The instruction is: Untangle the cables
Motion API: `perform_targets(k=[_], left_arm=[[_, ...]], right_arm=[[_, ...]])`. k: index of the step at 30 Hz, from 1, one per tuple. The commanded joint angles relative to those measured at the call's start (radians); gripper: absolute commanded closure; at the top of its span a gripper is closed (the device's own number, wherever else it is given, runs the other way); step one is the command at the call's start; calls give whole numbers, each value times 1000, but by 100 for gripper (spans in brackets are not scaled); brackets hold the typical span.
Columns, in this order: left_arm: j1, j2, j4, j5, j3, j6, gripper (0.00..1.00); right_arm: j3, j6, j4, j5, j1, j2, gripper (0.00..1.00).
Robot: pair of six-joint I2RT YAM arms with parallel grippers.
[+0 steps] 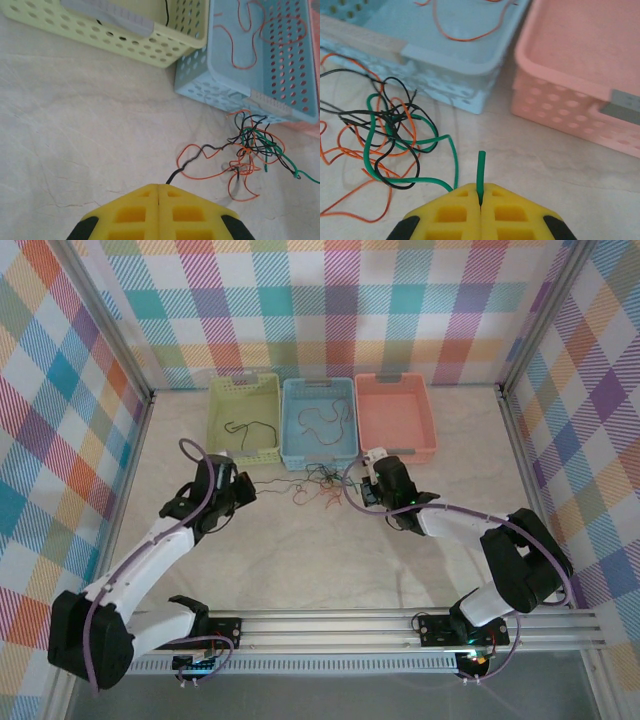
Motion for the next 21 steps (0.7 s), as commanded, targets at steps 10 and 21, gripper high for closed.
perform_targets(k=[10,21], left_arm=[[24,-223,8,-217,-88,-65,100],[26,-420,1,-327,-145,-85,100]], right_arm=[[-10,111,-44,125,-39,-7,100],[-12,150,-67,162,-59,-11,100]])
